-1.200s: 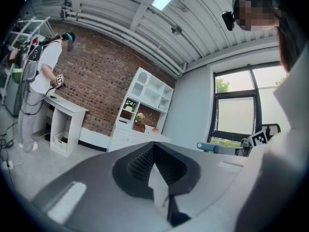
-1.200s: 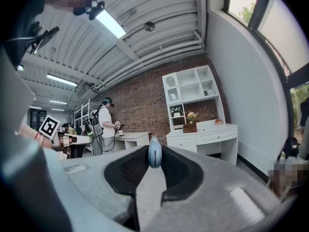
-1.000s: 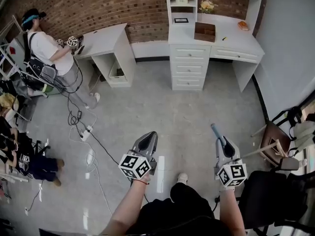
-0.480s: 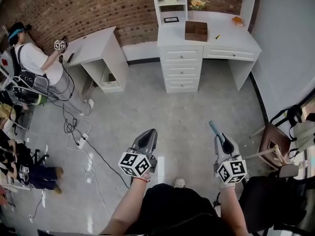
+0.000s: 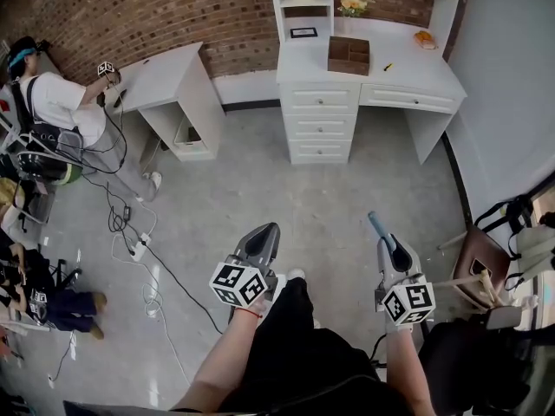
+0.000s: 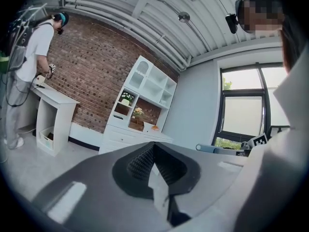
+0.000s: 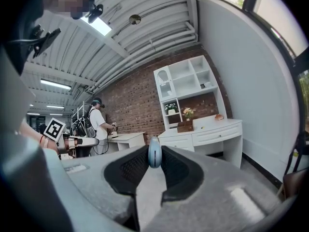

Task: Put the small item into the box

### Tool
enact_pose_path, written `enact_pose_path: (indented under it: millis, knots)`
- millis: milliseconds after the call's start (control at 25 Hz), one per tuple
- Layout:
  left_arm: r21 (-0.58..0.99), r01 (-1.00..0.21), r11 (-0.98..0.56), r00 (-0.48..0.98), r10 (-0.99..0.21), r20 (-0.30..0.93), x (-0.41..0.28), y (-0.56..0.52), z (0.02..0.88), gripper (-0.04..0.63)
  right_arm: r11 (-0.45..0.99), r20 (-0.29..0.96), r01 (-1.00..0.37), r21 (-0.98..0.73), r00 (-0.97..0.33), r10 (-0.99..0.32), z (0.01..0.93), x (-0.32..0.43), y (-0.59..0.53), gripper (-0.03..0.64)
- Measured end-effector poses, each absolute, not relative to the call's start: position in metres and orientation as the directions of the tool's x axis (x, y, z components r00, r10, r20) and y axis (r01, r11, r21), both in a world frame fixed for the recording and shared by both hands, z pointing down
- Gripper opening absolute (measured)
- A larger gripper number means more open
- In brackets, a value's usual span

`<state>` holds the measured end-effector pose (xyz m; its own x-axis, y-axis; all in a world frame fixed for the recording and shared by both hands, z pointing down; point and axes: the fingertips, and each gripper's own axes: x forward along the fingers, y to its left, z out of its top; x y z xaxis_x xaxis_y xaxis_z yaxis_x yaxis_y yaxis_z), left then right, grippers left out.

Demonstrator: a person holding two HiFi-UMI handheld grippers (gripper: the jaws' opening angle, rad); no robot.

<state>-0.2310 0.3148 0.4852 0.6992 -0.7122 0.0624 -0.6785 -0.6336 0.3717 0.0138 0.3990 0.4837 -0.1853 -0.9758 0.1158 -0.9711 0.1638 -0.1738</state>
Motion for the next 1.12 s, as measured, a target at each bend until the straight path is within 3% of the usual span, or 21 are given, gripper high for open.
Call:
enact_pose_path:
  millis: [1120]
  knots:
    - [0.384,-0.581,-0.718,0.791,-0.609,0.060,-0.148,0.073,0.485,0.002,0.081,0.162,-0.981,-0.179,-0.111,-0.981,0.489,0.066,0.176,0.072]
